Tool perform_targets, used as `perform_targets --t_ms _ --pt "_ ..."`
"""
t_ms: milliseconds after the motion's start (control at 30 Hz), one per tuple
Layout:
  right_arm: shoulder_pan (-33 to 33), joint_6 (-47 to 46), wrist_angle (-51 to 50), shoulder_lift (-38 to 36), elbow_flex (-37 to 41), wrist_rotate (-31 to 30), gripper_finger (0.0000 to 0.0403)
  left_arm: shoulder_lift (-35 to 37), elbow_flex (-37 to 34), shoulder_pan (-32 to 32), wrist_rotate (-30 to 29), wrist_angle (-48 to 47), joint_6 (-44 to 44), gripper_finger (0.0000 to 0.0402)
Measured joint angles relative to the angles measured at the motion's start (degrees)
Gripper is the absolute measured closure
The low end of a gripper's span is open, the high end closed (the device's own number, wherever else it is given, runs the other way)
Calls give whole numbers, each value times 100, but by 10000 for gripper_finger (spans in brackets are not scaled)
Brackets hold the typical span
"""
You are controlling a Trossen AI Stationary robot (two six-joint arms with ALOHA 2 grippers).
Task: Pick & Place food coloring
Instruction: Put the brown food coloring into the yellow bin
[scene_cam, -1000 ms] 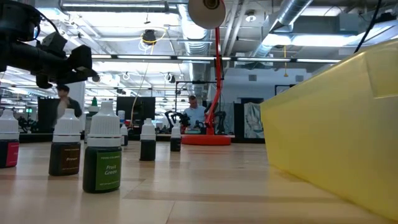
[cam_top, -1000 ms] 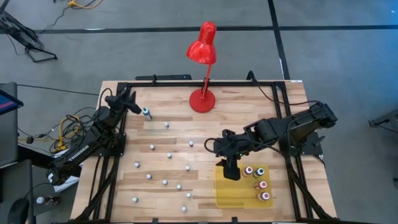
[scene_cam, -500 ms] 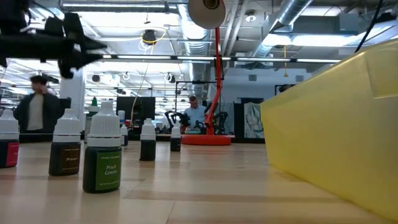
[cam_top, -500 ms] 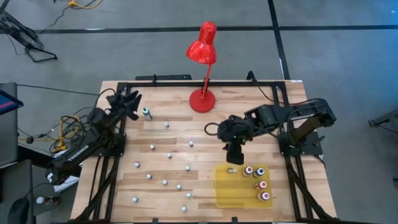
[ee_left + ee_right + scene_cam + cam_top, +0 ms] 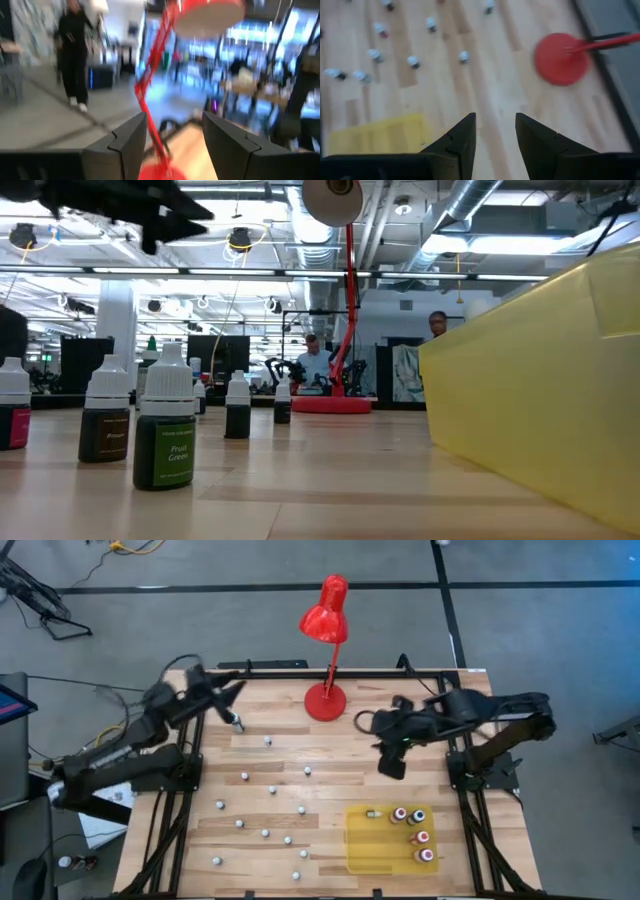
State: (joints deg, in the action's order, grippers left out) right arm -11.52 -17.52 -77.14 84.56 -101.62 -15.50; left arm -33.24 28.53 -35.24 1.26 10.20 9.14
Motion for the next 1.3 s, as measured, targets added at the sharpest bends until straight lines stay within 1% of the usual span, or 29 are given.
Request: perform_targets --t_ms 100,200,367,433,500,567,667,767,900,1033,1100,1233,1300 --pt "-101 -257 -92 -345 116 -532 276 -902 475 216 3 -531 -10 217" --pt "-209 -504 -99 -716 336 -828 276 -1655 871 395 174 -982 81 217" --pt "-413 -947 -56 -1250 841 -1266 274 -2693 1255 758 842 -1151 83 217" --pt "-476 -1130 -43 -1421 1083 -1408 274 -3018 1372 926 977 -1176 -7 217" --pt "-528 -1283 -32 -1550 1315 -1484 274 -3285 1515 1079 989 -1418 -226 217" --pt "-565 -1424 -18 -1659 1565 -1485 274 -3517 1662 1221 904 -1900 -395 217" --pt "-631 -1613 2 -1762 1910 -1478 274 -3805 1912 1432 586 -2630 -472 217" --pt "-690 -1758 1 -1830 2220 -1470 274 -4112 2094 1706 415 -2937 -487 217" --pt "-674 -2014 -3 -1871 2528 -1476 274 -4579 2219 2186 439 -2983 -557 217" --pt "-674 -2061 -4 -1871 2680 -1473 274 -5035 2370 2653 422 -2997 -789 217" --pt "-674 -2058 -21 -1871 2708 -1465 274 -5201 2447 2854 298 -2962 -902 217" --pt "-674 -2015 -38 -1874 2710 -1467 274 -5547 2473 3159 -199 -2594 -1042 217" --pt "-674 -2015 -37 -1874 2710 -1467 274 -5761 2477 3254 -262 -2357 -1045 217"
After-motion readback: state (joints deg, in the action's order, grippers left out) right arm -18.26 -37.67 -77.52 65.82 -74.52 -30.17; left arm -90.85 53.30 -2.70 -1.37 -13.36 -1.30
